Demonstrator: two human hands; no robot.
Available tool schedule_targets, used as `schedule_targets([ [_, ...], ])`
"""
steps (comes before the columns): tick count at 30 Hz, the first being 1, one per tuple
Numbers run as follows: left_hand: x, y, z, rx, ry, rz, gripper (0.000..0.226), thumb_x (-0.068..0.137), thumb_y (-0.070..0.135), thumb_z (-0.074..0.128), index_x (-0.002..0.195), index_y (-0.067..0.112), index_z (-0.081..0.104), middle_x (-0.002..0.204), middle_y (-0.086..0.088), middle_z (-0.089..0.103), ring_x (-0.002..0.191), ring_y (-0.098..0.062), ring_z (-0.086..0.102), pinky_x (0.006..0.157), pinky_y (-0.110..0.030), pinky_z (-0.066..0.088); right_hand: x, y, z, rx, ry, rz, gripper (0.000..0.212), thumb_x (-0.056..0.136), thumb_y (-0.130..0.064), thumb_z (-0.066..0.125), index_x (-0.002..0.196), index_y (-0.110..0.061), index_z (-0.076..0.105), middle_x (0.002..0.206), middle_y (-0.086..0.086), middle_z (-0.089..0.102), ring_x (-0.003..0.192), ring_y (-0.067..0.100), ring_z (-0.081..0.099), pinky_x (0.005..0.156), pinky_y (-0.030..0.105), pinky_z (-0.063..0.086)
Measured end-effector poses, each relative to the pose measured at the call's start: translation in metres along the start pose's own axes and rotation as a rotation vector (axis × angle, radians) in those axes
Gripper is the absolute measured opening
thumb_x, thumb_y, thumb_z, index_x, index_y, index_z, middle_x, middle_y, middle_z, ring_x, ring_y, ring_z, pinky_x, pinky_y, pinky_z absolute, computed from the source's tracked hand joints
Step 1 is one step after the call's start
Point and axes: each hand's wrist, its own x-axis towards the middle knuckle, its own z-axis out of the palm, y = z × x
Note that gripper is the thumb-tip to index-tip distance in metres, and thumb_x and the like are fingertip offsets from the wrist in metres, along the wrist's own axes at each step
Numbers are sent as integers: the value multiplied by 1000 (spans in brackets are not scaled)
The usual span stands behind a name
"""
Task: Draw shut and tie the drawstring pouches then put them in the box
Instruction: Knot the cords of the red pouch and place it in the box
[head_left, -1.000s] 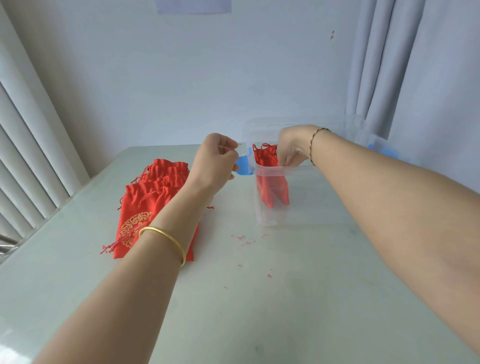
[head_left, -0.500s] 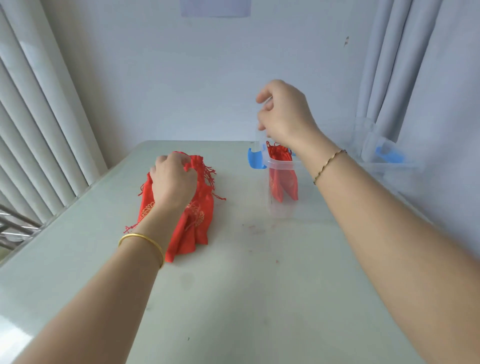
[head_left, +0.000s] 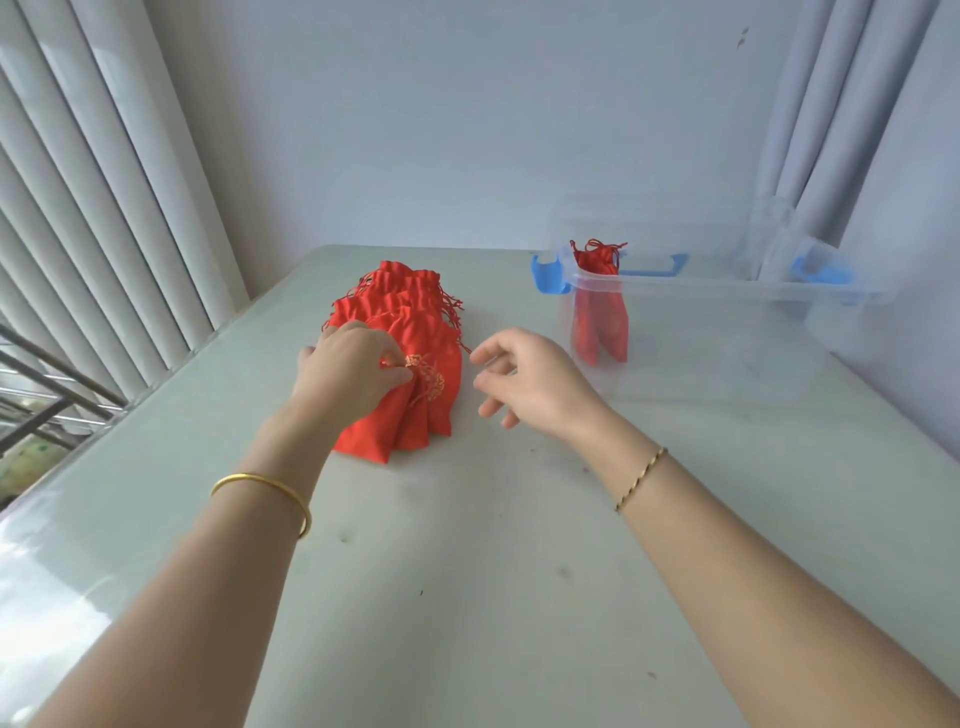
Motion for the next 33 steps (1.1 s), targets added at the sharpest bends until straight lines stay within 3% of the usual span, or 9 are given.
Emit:
schedule_targets([
  [4, -13, 3, -4, 1, 62, 49, 11, 81, 25, 68, 91, 22, 66, 110, -3, 52, 115, -27, 42, 93, -40, 30, -8, 4, 3, 20, 22, 1, 18, 88, -6, 52, 104, -11, 55, 81, -3, 55, 67, 16, 61, 53, 23, 48],
  [8, -29, 24, -21, -116, 55, 235, 14, 75, 23, 72, 74, 29, 59, 108, 4, 57, 109, -21, 49, 97, -44, 36, -17, 1, -3, -70, 4, -166, 48, 85, -9, 61, 131, -16, 48, 120, -2, 52, 101, 9, 51, 77, 7, 39],
  [10, -37, 40, -26, -175, 36, 324, 17, 74, 23, 72, 72, 31, 57, 101, 7, 59, 102, -16, 53, 95, -47, 39, -22, -2, -9, -139, -32, -224, 50, 85, -9, 61, 133, -15, 48, 127, 0, 52, 109, 10, 50, 83, 7, 35],
  [13, -44, 61, -25, -248, 56, 404, 14, 75, 23, 71, 73, 30, 59, 92, 6, 61, 96, -15, 55, 91, -48, 42, -27, 0, -21, -178, 1, -227, 24, 85, -6, 60, 107, -10, 67, 101, 6, 68, 91, 21, 62, 83, 28, 49],
  [15, -45, 74, -19, -288, 52, 420, 11, 76, 23, 70, 77, 27, 60, 90, 5, 59, 92, -16, 55, 88, -45, 44, -29, 8, -32, -202, 45, -209, 16, 84, -7, 61, 97, -8, 70, 92, 9, 70, 86, 22, 64, 82, 37, 50],
  [20, -43, 90, -5, -413, -114, 366, 38, 77, 20, 71, 111, 20, 57, 96, 6, 62, 88, -14, 56, 80, -26, 44, -33, 24, -59, -84, 52, -182, 16, 83, 1, 62, 95, -5, 71, 83, 1, 67, 76, 8, 62, 78, 21, 49],
  [24, -34, 92, -3, -335, -127, 374, 16, 81, 13, 66, 97, 15, 68, 87, 3, 64, 80, -11, 57, 75, -20, 44, -28, 34, -74, -75, 55, -122, 16, 81, 2, 63, 88, -11, 69, 70, 0, 63, 58, 0, 56, 55, 10, 42],
  [28, -28, 94, 3, -312, -124, 394, 9, 83, 14, 64, 91, 16, 68, 87, -1, 65, 80, -17, 57, 75, -24, 44, -27, 43, -84, -117, 25, -15, 10, 82, 2, 62, 87, -5, 67, 72, 11, 64, 53, 13, 53, 46, 11, 40],
  [33, -23, 88, 3, -308, -132, 378, 13, 82, 16, 66, 94, 17, 69, 85, -2, 64, 76, -17, 58, 77, -30, 47, -26, 50, -91, -169, 8, 80, 10, 85, -15, 65, 80, -7, 68, 64, 3, 63, 47, 10, 46, 39, 9, 32],
])
